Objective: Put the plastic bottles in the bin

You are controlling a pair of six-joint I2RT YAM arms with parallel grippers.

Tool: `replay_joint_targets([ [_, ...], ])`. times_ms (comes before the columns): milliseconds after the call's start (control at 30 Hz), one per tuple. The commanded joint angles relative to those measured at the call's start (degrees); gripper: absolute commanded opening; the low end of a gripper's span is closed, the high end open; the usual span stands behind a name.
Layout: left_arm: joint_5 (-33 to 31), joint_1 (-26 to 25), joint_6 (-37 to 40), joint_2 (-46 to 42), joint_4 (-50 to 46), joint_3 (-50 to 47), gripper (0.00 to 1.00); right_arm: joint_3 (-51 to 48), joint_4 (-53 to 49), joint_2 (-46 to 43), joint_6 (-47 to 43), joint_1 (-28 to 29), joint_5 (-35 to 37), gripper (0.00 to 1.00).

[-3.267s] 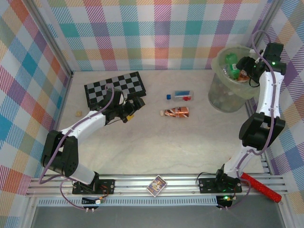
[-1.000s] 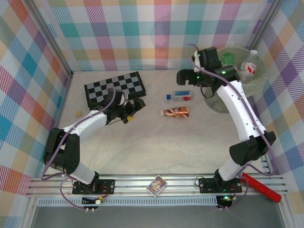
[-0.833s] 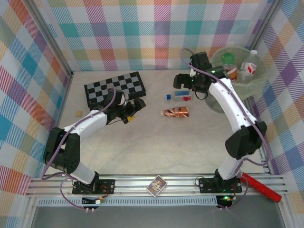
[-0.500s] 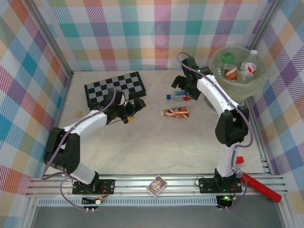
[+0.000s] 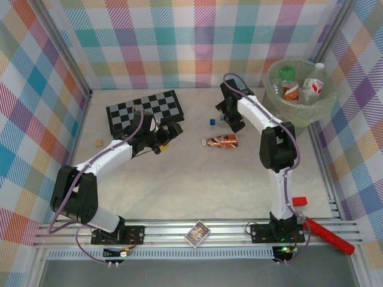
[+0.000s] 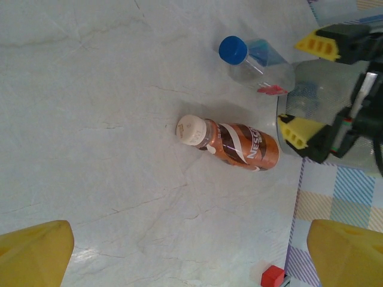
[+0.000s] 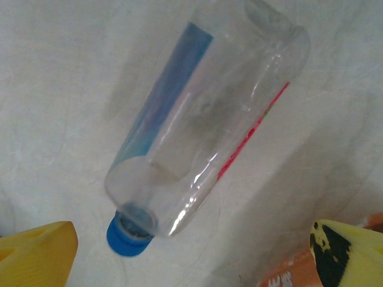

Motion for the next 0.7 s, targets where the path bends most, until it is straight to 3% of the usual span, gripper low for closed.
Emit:
replay_joint_targets([
  [0,-0.6,-0.4,0.8,-1.3,-1.4,-1.0,1.0,1.9,0.7,2.7,5.2,-0.1,-0.5,0.99],
  [167,-1.0,-0.4,1.2,-1.8,-2.2,-0.8,1.0,4.2,1.0,6.0,5.6,-0.1,-0.1,0.99],
  [667,-1.3,-0.4,1.2,-1.9,-2.5,-0.5,1.0,5.6,0.8,4.7,-0.3,-0.2,0.9,0.72],
])
